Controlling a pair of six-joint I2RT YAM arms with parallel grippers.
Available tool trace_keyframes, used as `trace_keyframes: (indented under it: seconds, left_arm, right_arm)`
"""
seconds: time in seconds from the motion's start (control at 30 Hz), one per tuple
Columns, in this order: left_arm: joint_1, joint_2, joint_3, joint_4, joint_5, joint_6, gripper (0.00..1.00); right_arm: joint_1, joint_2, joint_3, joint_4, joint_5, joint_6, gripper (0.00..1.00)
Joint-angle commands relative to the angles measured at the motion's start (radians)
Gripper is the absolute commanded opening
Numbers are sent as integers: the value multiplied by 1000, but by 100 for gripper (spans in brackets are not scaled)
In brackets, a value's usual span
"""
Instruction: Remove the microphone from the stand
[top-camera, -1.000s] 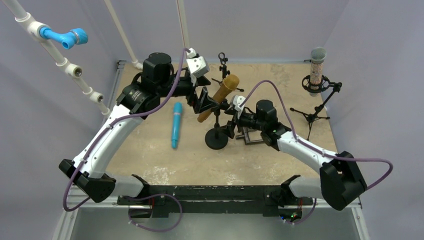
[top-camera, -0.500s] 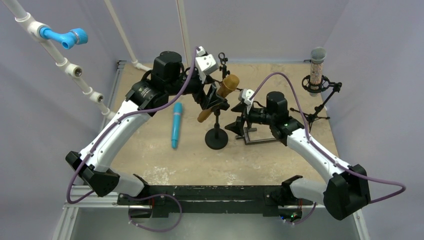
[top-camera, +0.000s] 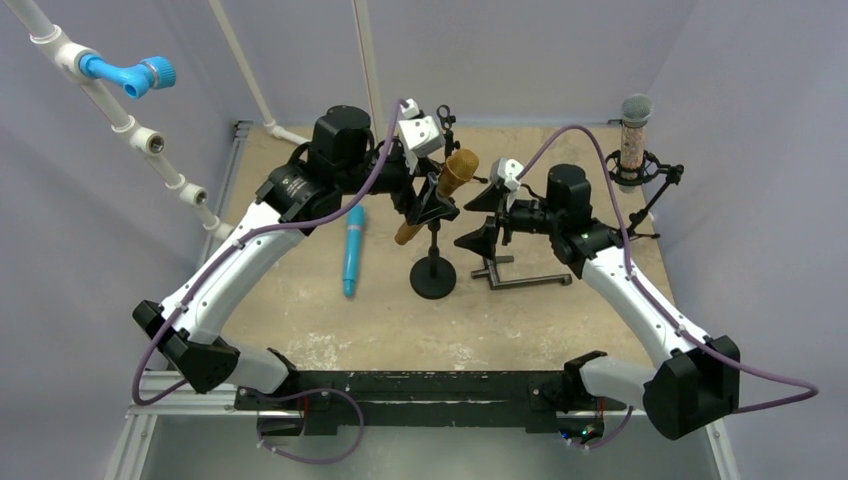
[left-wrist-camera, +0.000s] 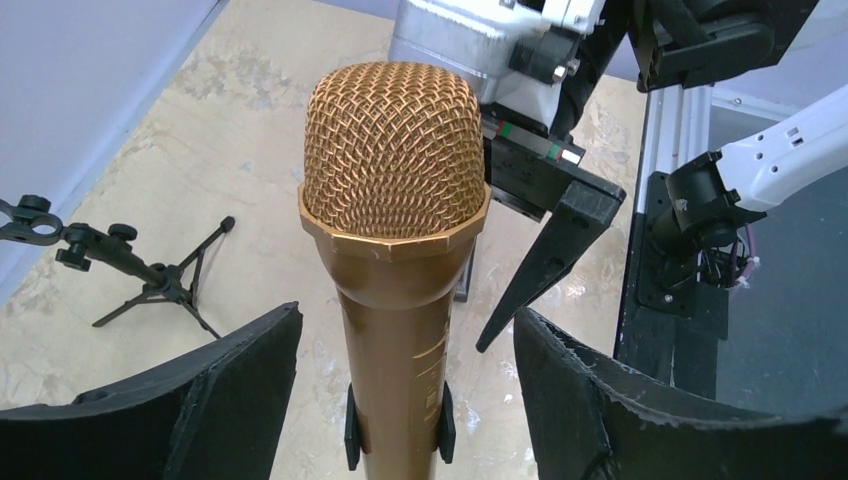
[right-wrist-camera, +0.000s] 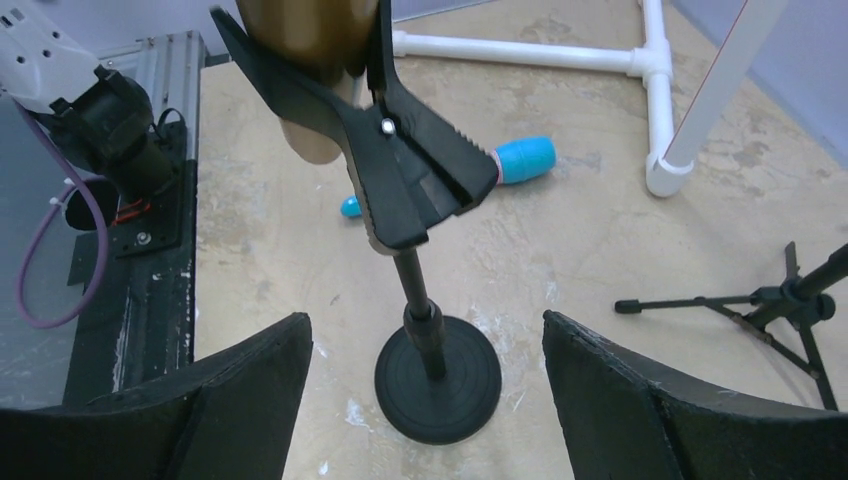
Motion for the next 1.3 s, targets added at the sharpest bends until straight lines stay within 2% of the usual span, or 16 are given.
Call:
trace_keyframes:
  seconds: [0.0,0.1,0.3,0.6,1.03,1.27]
  left_arm:
    - [-10,8,23,4,31,4,74]
    - [-9,11,19,3,32,14,71]
    - [-9,16,12,9,29,17,68]
    - [-9,43,41,-7,64,30,51]
    - [-10,37,43,-46,111,88,51]
    - [-9,44,48,-53,112,93,51]
  right_arm:
    - [-6,16,118,-73,-85,-44,83]
    - [-6,52,189,-160,-108,-112,85]
    - [-6,104,268,-211,-160,-144,85]
    - [-6,130,324,-345,-173,-260,86]
    - [-5,200,409,-386,-225,-337,85]
    - [-5,220,433,-392,-250,-357,81]
